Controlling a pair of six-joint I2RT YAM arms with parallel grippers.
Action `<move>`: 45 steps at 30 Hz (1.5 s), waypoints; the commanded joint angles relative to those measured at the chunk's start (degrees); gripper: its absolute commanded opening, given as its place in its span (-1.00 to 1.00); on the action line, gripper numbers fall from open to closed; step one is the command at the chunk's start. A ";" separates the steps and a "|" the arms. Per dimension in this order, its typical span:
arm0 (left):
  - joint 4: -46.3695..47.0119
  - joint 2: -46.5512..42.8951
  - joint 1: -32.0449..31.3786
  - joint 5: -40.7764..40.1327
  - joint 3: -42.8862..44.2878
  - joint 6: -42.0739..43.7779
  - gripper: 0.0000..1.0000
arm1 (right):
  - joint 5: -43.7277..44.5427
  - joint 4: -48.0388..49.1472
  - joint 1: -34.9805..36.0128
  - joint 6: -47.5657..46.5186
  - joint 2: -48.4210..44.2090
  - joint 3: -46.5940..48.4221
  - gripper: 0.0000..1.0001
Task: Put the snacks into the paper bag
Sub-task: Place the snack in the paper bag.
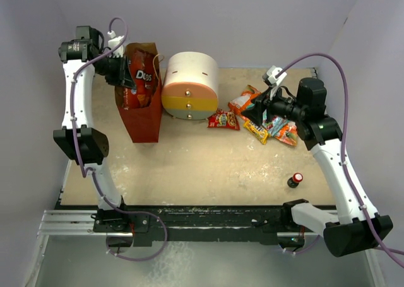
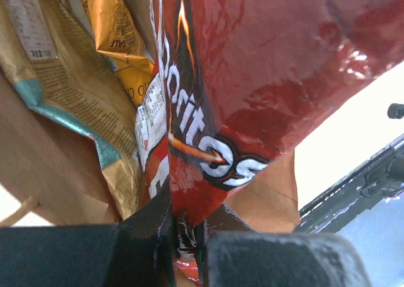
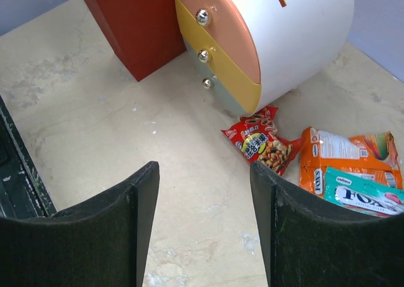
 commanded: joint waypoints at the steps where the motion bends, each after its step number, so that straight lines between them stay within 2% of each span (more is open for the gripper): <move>1: 1.01 1.56 0.27 1.92 0.22 -1.37 -0.94 | -0.03 2.53 -0.32 0.56 -0.71 -0.45 0.24; 7: 0.92 4.22 0.17 2.14 0.20 -1.72 -0.80 | 0.24 2.71 -0.50 0.71 -0.55 -0.48 0.25; 24: 1.83 6.70 0.17 1.44 4.73 -1.49 0.10 | -0.52 3.55 -0.76 1.03 -0.04 -1.37 0.25; 28: 2.46 6.97 0.17 1.82 8.31 -1.36 0.17 | -0.38 3.89 -0.85 1.01 -0.63 -1.91 0.25; 30: 3.53 6.76 0.17 2.43 9.13 -1.83 0.12 | -0.28 4.08 -0.85 1.05 -0.86 -2.18 0.26; 34: 6.27 6.53 0.17 4.04 9.29 -3.85 -0.15 | -0.36 4.12 -0.89 1.06 -0.95 -2.23 0.26; 38: 10.52 6.34 0.25 3.90 6.79 -6.52 -0.64 | -0.37 4.28 -0.94 1.10 -1.06 -2.49 0.26; 42: 17.06 5.98 0.13 4.56 1.44 -12.15 -0.85 | -0.38 4.30 -1.03 1.14 -0.97 -2.56 0.26; 45: 19.85 6.45 -0.97 2.66 0.23 -15.14 -0.92 | -0.22 4.47 -1.19 1.10 -1.19 -2.92 0.26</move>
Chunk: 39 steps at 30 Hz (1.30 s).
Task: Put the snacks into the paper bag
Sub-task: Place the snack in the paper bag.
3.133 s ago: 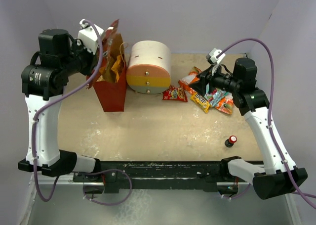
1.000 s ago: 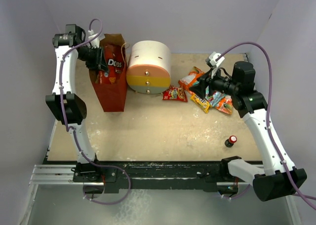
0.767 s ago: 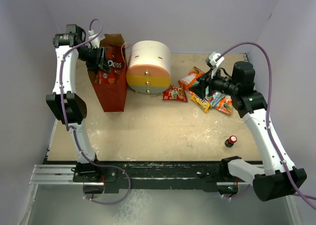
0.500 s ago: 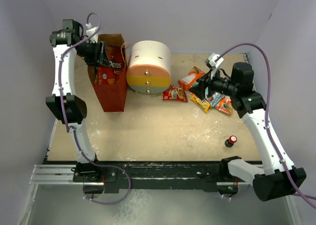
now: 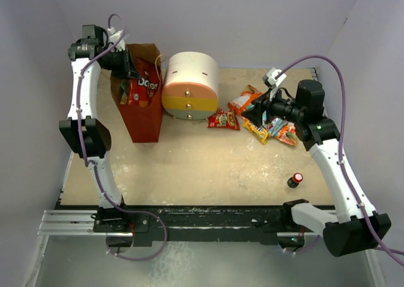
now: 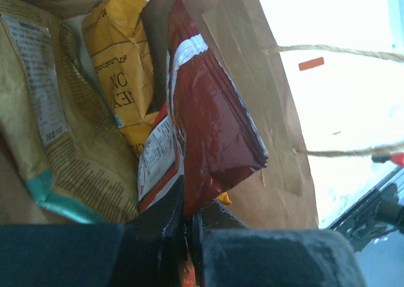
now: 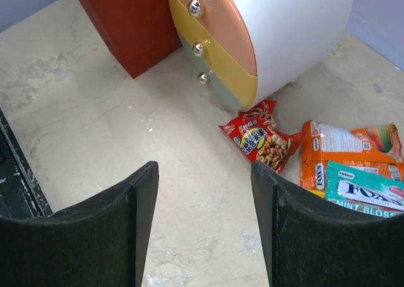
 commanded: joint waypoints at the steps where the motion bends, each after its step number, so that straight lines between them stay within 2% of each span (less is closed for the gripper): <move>1: 8.24 -0.59 -1.35 -1.17 -1.54 -6.80 -0.93 | -0.34 2.43 -0.57 0.44 -1.28 -0.37 0.27; 9: 15.38 -0.44 -5.33 -6.96 -3.91 -11.69 -0.82 | -0.41 2.64 -1.29 0.48 -1.02 -0.56 0.27; 17: 17.93 3.83 -6.40 -12.47 -3.59 -11.24 -0.77 | -0.76 2.96 -1.56 0.53 -0.80 -0.91 0.27; 23: 20.27 4.56 -7.43 -15.99 -4.92 -9.51 -0.63 | -1.32 3.26 -1.56 0.67 -0.23 -0.98 0.28; 32: 22.37 3.94 -9.17 -16.60 -8.58 -8.42 -0.46 | -1.77 3.67 -1.56 0.90 -0.39 -1.43 0.28; 36: 26.66 -0.77 -9.16 -15.10 -10.66 -8.24 -0.26 | -2.04 4.01 -1.56 0.98 -0.58 -1.70 0.29; 39: 27.03 -2.49 -9.16 -15.14 -10.87 -6.82 0.01 | -1.84 4.05 -1.56 0.21 -0.70 -2.01 0.29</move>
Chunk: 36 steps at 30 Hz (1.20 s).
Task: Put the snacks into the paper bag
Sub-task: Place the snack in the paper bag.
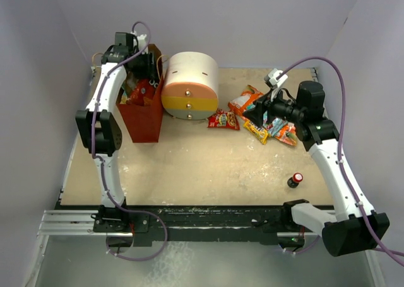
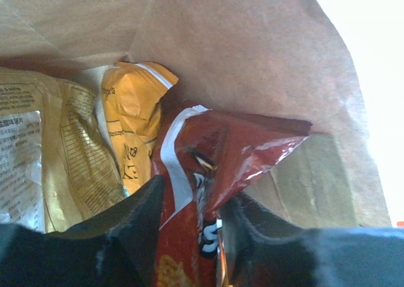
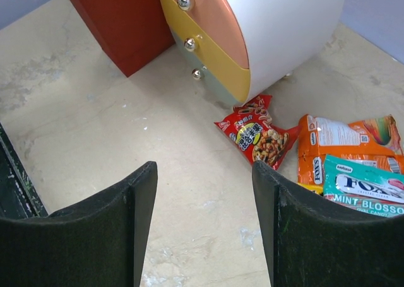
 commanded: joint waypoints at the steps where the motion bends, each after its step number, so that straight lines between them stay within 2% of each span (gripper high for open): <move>1: 4.01 -7.07 -0.01 1.03 -0.20 2.60 0.10 | -1.13 2.54 -0.14 -0.58 -0.88 -0.51 0.29; 9: 6.05 -16.42 0.25 0.65 -6.89 9.02 0.63 | 3.39 -0.06 -0.14 -2.40 -1.01 0.20 0.28; 15: 7.05 -21.71 1.88 0.36 -11.29 11.58 0.70 | 9.00 -2.39 -0.19 -4.14 0.50 0.62 0.28; 22: 5.99 -23.62 3.42 1.35 -15.21 12.50 0.73 | 9.62 -2.17 -0.14 -4.27 -0.87 -0.95 0.28; 24: 6.01 -23.88 3.40 2.91 -16.86 11.74 0.63 | 9.67 -1.93 -0.16 -4.28 -0.78 -1.23 0.29; 29: 8.46 -21.63 3.38 3.66 -17.29 9.36 -0.10 | 9.67 -1.27 -0.14 -4.24 0.16 -1.27 0.29; 33: 9.51 -16.86 3.10 3.93 -14.05 7.36 -0.66 | 9.61 -1.69 -0.14 -4.32 0.45 -0.94 0.28; 36: 8.32 -11.94 2.33 3.49 -10.04 6.19 -0.97 | 9.87 -1.49 -0.14 -4.63 0.64 -1.15 0.28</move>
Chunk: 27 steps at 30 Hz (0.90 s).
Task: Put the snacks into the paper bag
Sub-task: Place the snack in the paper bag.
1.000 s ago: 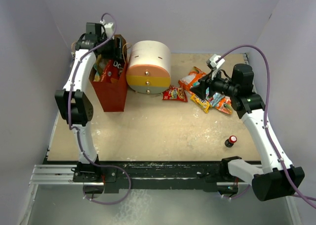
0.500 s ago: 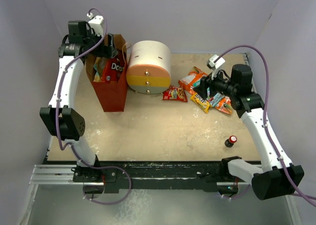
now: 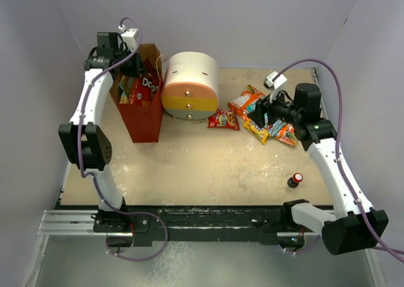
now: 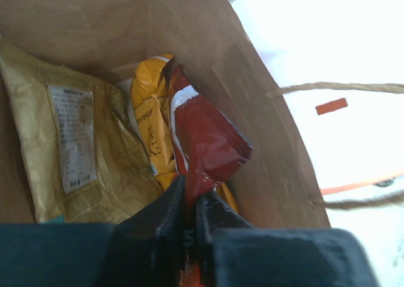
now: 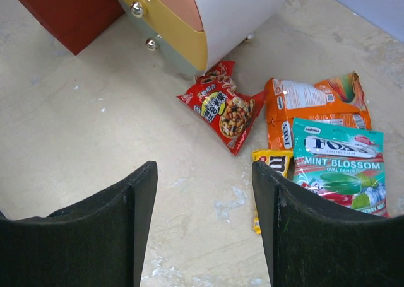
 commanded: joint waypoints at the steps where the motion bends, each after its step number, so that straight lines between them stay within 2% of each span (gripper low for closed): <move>1: 1.56 6.82 -1.00 0.63 6.35 -2.85 -1.00 | 0.89 1.52 -0.09 -1.33 0.18 0.17 0.28; 6: -0.34 13.68 -1.75 0.55 11.75 -5.77 -1.00 | 2.81 1.23 -0.10 -2.71 1.81 0.11 0.28; 11: -0.24 16.38 -3.42 0.16 11.22 -5.84 -0.97 | 5.69 1.97 -0.09 -6.66 4.80 -0.60 0.28; 13: -0.14 16.50 -3.50 0.59 10.85 -5.91 -0.87 | 7.03 4.33 -0.08 -8.87 6.95 -0.89 0.28; 16: 0.33 14.27 -3.51 0.51 10.29 -5.08 -0.69 | 4.53 5.71 -0.09 -10.48 10.97 -0.90 0.28; 20: 2.46 9.18 -3.51 -0.89 7.66 -3.42 -0.26 | 2.85 8.32 0.06 -12.77 14.85 -0.88 0.31; 23: 2.54 6.00 -3.45 -1.78 6.50 -1.40 -0.02 | 2.07 10.49 0.21 -14.50 17.39 -0.11 0.36; 27: 2.43 2.74 -3.33 -3.74 5.48 1.49 0.29 | 2.35 11.69 1.11 -17.32 22.17 2.69 0.53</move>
